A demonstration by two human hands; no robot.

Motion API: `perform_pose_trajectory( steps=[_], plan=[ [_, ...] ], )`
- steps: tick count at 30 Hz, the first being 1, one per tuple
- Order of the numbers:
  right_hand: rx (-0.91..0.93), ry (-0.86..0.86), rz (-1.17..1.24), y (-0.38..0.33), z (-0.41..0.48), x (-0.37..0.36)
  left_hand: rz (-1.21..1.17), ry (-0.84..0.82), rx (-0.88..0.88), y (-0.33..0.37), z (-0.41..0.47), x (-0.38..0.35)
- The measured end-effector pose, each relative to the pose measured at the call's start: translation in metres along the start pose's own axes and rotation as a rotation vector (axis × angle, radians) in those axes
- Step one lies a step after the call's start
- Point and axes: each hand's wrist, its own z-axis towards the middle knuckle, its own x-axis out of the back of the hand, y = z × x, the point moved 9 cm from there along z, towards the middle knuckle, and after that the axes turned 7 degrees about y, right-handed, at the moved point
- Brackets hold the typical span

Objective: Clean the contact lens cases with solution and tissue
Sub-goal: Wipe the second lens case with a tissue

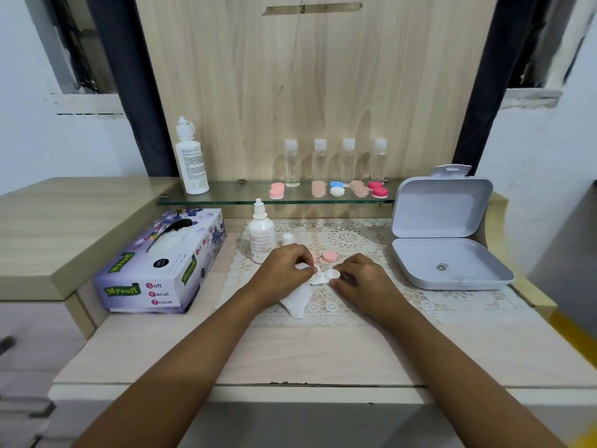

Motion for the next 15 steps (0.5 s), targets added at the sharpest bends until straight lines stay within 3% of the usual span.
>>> perform_pose_trajectory(
  steps=[9,15],
  plan=[
    [0.018,0.025,0.001,-0.002,0.0,0.001,0.131,-0.018,-0.256,0.008,-0.012,0.002],
    [0.022,0.023,0.018,-0.002,-0.001,0.001,0.148,-0.045,-0.295,0.011,-0.018,-0.004]
  ],
)
